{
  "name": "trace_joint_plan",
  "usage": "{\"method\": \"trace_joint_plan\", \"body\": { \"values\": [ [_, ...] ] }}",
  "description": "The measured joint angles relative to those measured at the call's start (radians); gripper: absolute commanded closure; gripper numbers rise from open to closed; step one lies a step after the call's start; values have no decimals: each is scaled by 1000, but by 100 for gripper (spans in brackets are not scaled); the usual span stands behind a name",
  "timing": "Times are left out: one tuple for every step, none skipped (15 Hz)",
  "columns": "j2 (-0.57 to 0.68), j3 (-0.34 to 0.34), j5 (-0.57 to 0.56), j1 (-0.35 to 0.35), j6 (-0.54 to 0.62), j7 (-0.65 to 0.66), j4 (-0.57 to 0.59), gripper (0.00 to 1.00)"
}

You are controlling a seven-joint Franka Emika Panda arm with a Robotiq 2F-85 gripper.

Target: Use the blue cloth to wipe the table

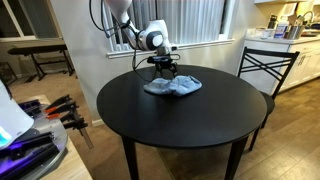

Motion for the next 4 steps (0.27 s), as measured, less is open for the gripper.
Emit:
{"method": "trace_joint_plan", "body": {
  "values": [
    [-12,0,0,0,2,0,-16,0],
    [-21,0,1,0,5,0,-28,0],
    [-28,0,1,0,6,0,-37,0],
    [-32,0,1,0,7,0,-42,0]
  ]
}}
